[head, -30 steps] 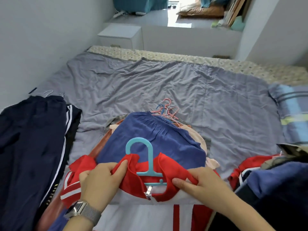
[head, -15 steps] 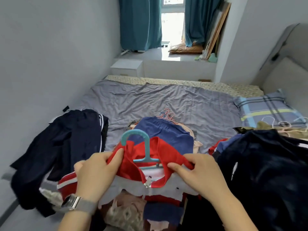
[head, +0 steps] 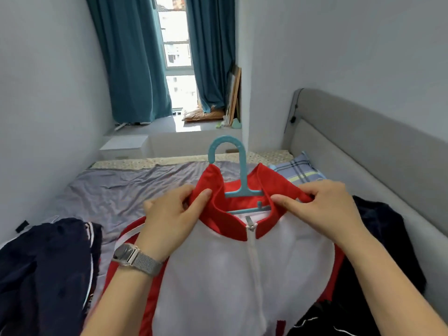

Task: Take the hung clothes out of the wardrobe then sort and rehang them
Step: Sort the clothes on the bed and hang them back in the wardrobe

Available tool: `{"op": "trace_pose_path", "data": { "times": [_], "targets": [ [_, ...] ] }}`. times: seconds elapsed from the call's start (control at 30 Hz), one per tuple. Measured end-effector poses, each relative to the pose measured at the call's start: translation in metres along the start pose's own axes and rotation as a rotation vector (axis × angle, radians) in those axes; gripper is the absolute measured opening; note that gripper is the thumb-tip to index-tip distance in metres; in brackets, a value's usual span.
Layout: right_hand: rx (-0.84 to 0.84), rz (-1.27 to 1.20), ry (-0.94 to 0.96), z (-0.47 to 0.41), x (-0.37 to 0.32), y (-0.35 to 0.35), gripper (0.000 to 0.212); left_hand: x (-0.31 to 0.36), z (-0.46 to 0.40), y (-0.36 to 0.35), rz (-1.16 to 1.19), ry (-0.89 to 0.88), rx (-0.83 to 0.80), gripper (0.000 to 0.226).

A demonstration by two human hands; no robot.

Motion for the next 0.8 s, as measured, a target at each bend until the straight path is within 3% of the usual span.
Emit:
{"op": "trace_pose_path", "data": {
  "times": [0.13, 0.23, 0.33, 0.4, 0.5, 0.53, 0.63, 0.73, 0.8],
  "targets": [
    [-0.058, 0.083, -0.154, -0.005, 0.101, 0.014, 0.072, 0.031, -0.019, -0.099, 0.03, -0.054, -0.208, 0.035],
    [-0.023, 0.211, -0.245, 0.003, 0.181, 0.015, 0.074, 0.056, -0.034, -0.189, 0.044, -0.038, -0.295, 0.05],
    [-0.027, 0.228, -0.33, -0.011, 0.263, 0.035, 0.078, 0.095, -0.066, -0.269, 0.103, -0.028, -0.367, 0.038],
    [-0.041, 0.195, -0.374, -0.036, 0.31, 0.06, 0.078, 0.128, -0.096, -0.308, 0.118, -0.063, -0.385, 0.03],
    [-0.022, 0.163, -0.408, -0.084, 0.365, 0.083, 0.058, 0.16, -0.147, -0.345, 0.092, -0.064, -0.298, 0.023],
    [-0.022, 0.15, -0.415, -0.101, 0.381, 0.079, 0.056, 0.16, -0.16, -0.354, 0.083, -0.043, -0.245, 0.016],
    [-0.105, 0.152, -0.455, -0.145, 0.433, 0.031, 0.064, 0.131, -0.178, -0.378, -0.037, 0.077, -0.172, 0.035],
    [-0.243, 0.236, -0.476, -0.174, 0.479, -0.033, 0.074, 0.091, -0.17, -0.404, -0.119, 0.241, -0.294, 0.027],
    [-0.286, 0.31, -0.465, -0.188, 0.501, -0.064, 0.064, 0.071, -0.157, -0.416, -0.098, 0.319, -0.34, 0.024]
  ]
}}
Point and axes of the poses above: each hand's wrist, its own z-axis away from the middle knuckle, its own y-axis out of the back of the hand, x = y × z, the point moved 2 cm from there along -z, towards the middle knuckle, and after that the axes turned 1 degree about y, right-handed, at the moved point
